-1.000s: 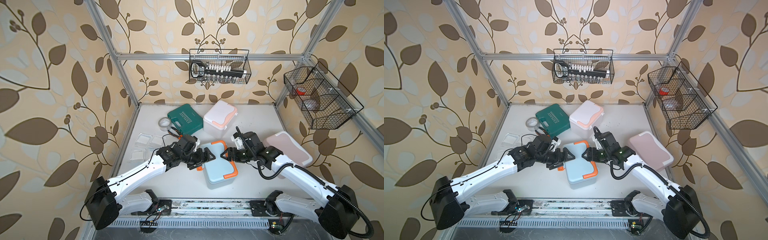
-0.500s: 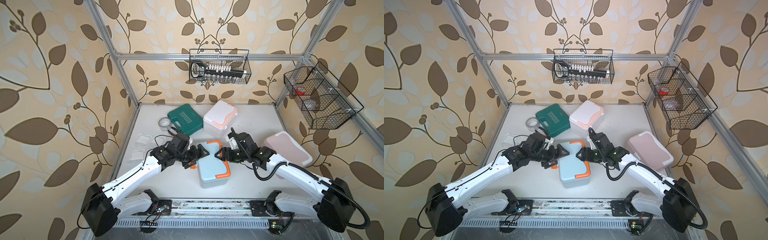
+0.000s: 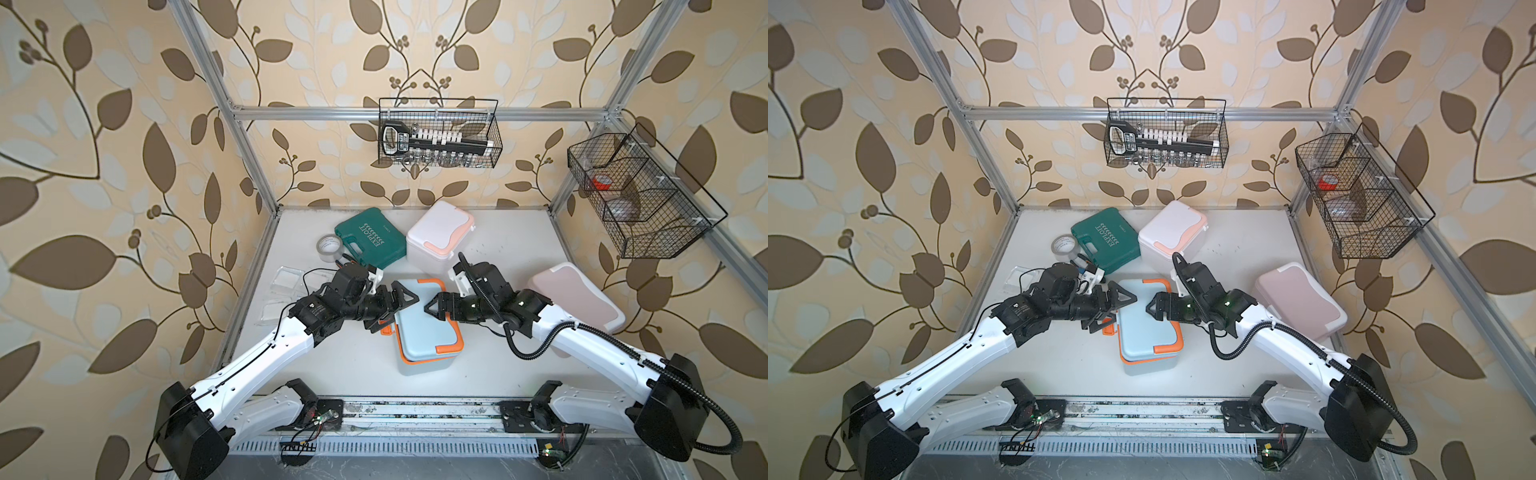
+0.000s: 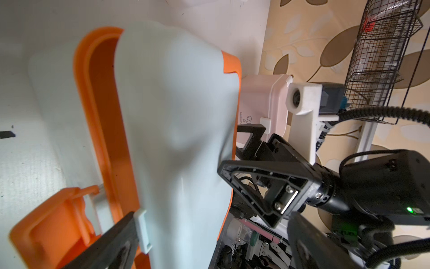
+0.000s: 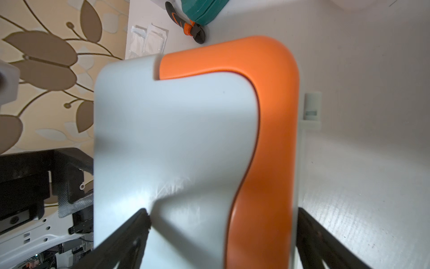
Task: Open first aid kits and take out gauze
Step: Open the lid of the first aid kit.
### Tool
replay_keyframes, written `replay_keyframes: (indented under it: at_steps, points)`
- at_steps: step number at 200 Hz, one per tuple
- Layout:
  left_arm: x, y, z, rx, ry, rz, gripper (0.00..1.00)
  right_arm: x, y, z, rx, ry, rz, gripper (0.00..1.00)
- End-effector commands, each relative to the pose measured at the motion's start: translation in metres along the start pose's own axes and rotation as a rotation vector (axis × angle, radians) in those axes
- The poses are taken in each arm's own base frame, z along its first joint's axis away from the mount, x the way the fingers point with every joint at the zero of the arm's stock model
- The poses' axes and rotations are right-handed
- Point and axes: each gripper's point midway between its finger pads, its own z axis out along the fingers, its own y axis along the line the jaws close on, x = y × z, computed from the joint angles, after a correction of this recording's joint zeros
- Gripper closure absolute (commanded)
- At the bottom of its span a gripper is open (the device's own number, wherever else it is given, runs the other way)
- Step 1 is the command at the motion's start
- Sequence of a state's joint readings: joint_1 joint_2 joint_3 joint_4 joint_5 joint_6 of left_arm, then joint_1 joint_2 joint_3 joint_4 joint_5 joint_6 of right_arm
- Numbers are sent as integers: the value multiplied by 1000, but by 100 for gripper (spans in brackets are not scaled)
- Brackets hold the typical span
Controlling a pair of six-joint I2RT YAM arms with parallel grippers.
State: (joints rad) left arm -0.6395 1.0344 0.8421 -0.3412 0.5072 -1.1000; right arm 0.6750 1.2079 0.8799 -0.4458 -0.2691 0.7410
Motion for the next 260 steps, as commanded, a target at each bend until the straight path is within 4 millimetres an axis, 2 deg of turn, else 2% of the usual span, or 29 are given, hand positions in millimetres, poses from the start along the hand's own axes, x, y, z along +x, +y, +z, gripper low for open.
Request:
replay_keyframes:
  at_steps: [1,76,98,121,165,169,186,202,215,225,238,260]
  points:
    - [-4,-73,-20,233,-15,126,1,6,23,-13,-78,30,-47,2]
    - [-12,-100,-12,276,15,145,1,-17,33,-50,-233,-19,5,1]
    - [-14,-114,-7,291,28,160,1,-28,19,-64,-224,-65,42,1]
    - [-12,-135,4,302,49,201,1,-45,0,-88,-240,-141,102,2]
    - [-6,-178,37,267,78,320,1,-73,-32,-138,-221,-300,189,1]
    - [-9,-176,50,246,87,319,1,-74,-34,-141,-218,-311,194,1]
    - [-8,-189,72,216,102,362,1,-76,-45,-152,-192,-353,221,1]
    - [-7,-196,95,198,138,389,1,-76,-54,-157,-176,-376,242,1]
    - [-8,-193,116,159,182,396,1,-76,-60,-158,-165,-388,253,1]
    - [-11,-186,123,108,187,435,1,-76,-64,-159,-156,-392,263,1]
    - [-14,-181,121,69,172,465,1,-75,-66,-159,-145,-394,262,1]
    - [-12,-182,98,62,138,505,1,-74,-70,-161,-116,-401,255,0]
